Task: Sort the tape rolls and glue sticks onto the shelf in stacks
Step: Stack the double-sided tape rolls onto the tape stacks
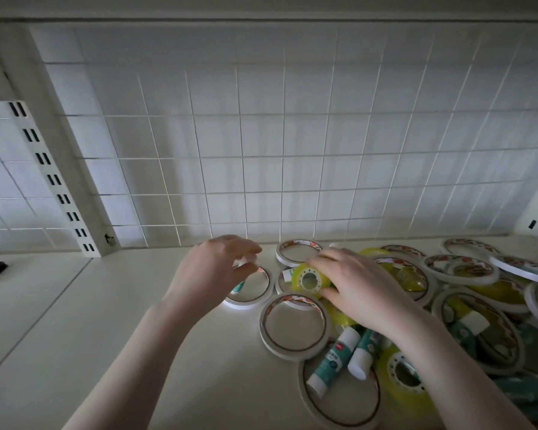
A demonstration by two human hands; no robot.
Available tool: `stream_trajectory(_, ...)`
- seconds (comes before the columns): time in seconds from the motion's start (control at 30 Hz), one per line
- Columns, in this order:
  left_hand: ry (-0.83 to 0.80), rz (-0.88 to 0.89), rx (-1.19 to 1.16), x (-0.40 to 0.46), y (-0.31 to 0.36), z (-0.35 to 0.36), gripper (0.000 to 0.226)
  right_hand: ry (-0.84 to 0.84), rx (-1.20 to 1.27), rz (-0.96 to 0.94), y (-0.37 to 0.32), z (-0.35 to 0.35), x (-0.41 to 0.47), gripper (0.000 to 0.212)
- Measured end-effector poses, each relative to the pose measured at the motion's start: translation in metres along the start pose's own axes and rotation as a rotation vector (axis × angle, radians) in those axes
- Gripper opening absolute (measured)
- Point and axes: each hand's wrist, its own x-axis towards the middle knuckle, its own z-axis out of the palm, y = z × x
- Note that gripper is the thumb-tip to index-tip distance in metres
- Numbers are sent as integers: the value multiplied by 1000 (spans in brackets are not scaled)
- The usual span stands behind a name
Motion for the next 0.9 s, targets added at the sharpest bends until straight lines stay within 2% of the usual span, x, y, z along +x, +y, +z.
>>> stream_trajectory(0.37,72,-84,-93,-11,-11,-1,21,-167,-26,-130,4,6,22,51)
stream_trajectory(0.77,89,-156,-130,-15,-7,0,23,-276,-174,-125,4,0,31,31)
stream_trajectory(0.9,148,-175,-144,-18,-4,-4,22,-223,-144,-65,10,-1,24,48)
